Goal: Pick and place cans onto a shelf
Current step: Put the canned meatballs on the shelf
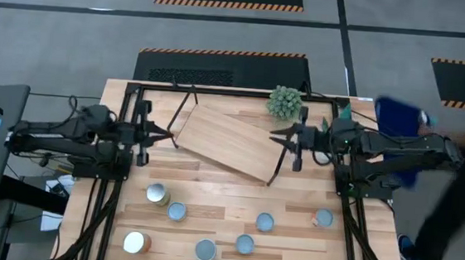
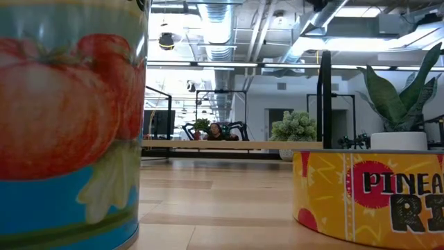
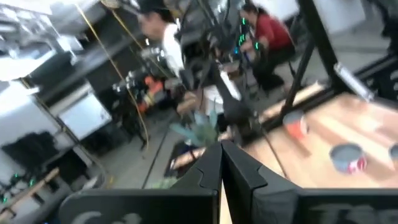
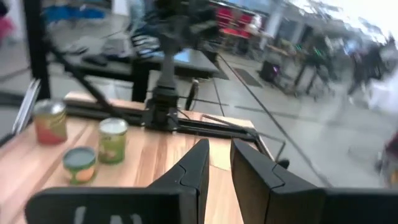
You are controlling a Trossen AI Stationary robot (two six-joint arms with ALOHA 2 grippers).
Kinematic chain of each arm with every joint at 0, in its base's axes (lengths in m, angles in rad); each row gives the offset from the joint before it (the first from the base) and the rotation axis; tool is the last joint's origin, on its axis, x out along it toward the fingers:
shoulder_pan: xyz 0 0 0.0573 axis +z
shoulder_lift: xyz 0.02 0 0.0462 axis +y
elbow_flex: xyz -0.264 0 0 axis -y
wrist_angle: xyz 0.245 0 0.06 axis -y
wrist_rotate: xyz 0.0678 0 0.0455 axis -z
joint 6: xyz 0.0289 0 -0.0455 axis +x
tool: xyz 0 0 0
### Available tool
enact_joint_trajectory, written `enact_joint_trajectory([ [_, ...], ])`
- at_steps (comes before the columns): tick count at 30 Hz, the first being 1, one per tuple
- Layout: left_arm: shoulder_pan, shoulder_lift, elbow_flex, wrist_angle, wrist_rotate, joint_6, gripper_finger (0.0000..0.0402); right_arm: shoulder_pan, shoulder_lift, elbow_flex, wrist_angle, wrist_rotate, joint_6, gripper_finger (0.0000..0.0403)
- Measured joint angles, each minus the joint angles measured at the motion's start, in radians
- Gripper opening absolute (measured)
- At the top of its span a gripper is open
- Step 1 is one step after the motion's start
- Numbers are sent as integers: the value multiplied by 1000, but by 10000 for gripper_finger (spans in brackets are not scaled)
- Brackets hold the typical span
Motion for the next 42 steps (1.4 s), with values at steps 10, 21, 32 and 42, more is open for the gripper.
enact_joint_trajectory([
  [10, 32, 311, 124, 42, -202, -51, 0, 201, -81, 0, -258, 0, 95, 92],
  [21, 58, 510, 237, 7, -144, 137, 0, 428, -38, 0, -359, 10, 561, 92],
  [32, 13, 499, 266, -342, -120, -28, 0, 515, 35, 0, -787, -19, 1237, 92],
  [42, -3, 502, 266, -420, -121, -92, 0, 511, 106, 0, -951, -194, 1403, 92],
])
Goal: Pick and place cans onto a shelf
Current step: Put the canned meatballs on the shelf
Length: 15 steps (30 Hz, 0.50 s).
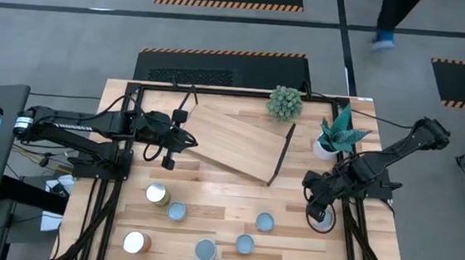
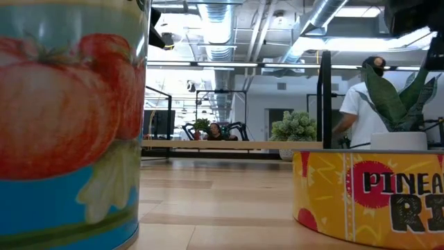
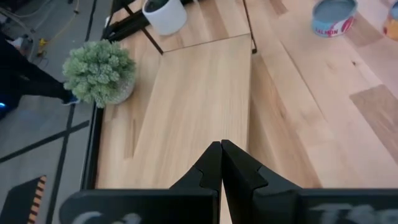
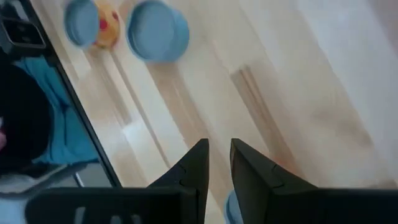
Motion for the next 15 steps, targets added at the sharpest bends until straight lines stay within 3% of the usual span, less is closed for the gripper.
enact_joint_trajectory([
  [4, 0, 0, 0, 0, -20, -13, 0, 40, 44, 0, -52, -1, 201, 92],
  [15, 0, 0, 0, 6, -45, 15, 0, 361, 211, 8, 22, 53, 548, 92],
])
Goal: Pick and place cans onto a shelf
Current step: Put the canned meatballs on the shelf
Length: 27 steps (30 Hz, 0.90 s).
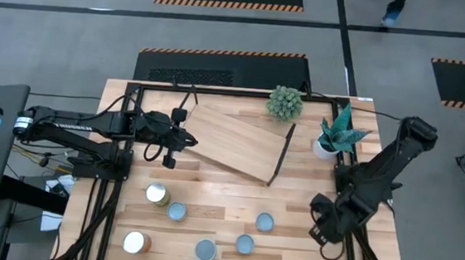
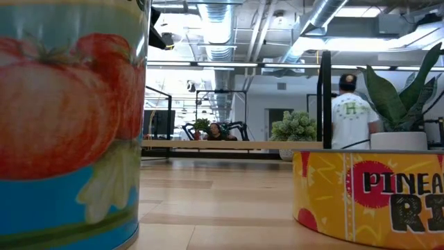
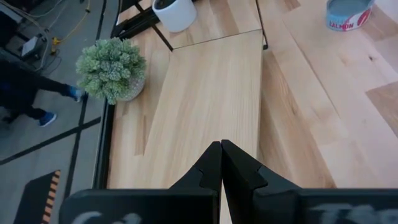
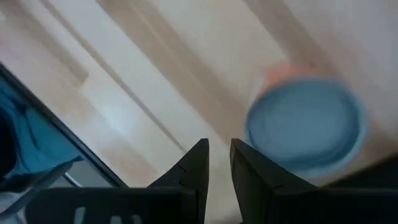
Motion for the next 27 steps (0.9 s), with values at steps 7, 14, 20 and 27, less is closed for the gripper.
enact_joint_trajectory([
  [7, 0, 0, 0, 0, -3, -1, 0, 64, 58, 41, -67, 68, 102, 92],
  [14, 0, 0, 0, 0, -3, -1, 0, 68, 166, 42, -75, 69, 72, 92],
  [20, 0, 0, 0, 0, -2, -1, 0, 53, 196, 46, -64, 65, 67, 92],
  [27, 0, 0, 0, 0, -2, -2, 0, 25, 197, 45, -53, 51, 80, 92],
])
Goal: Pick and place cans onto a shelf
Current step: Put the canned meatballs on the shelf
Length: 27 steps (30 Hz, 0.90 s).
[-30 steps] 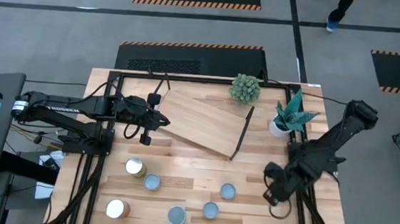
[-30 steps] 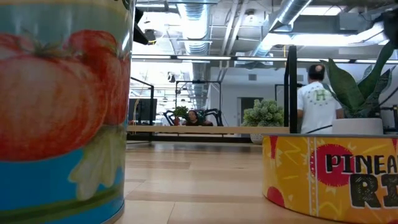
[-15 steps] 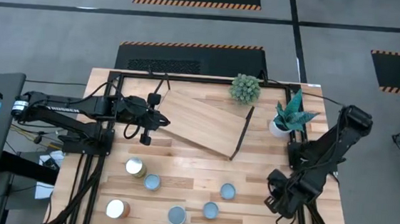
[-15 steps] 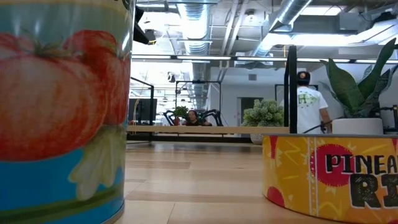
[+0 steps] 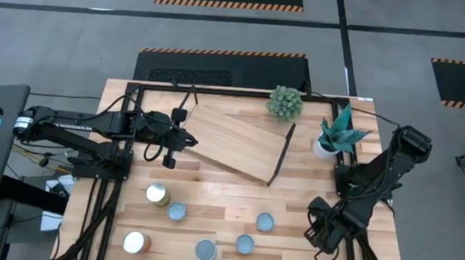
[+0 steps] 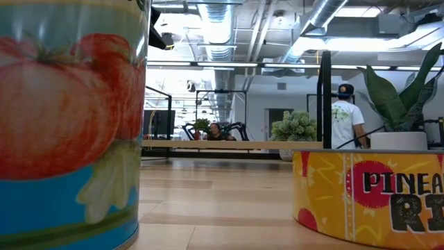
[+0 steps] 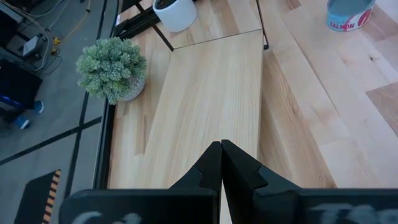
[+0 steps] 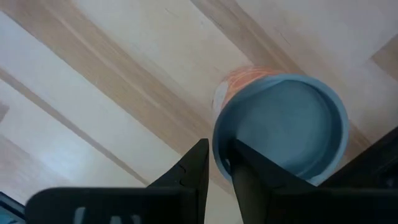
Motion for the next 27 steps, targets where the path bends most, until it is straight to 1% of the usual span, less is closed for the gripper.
enact_joint_trajectory([
  [3, 0, 0, 0, 0, 0, 0, 0, -23, 0, -1, 6, -10, 2, 84],
  [5, 0, 0, 0, 0, 0, -1, 0, -45, 1, -1, 13, -14, -5, 63],
  [8, 0, 0, 0, 0, 0, -4, 0, -83, 1, -1, 28, -12, -42, 18],
  [10, 0, 0, 0, 0, 0, -4, 0, -110, 0, -1, 39, -7, -78, 13],
  [13, 0, 0, 0, 0, 0, -4, 0, -158, 3, 13, 51, 44, -141, 8],
  [15, 0, 0, 0, 0, 0, -4, 0, -194, 8, 39, 47, 124, -217, 6],
  [18, 0, 0, 0, 0, 1, -4, 0, -247, 6, 116, 51, 265, -352, 4],
  [20, 0, 0, 0, 0, 0, -4, 0, -277, 6, 179, 44, 315, -460, 4],
  [24, 0, 0, 0, -1, 1, -10, 0, -312, 5, 322, 41, 337, -650, 3],
  [27, 0, 0, 0, -9, 1, -11, 0, -329, 5, 439, 37, 339, -764, 3],
])
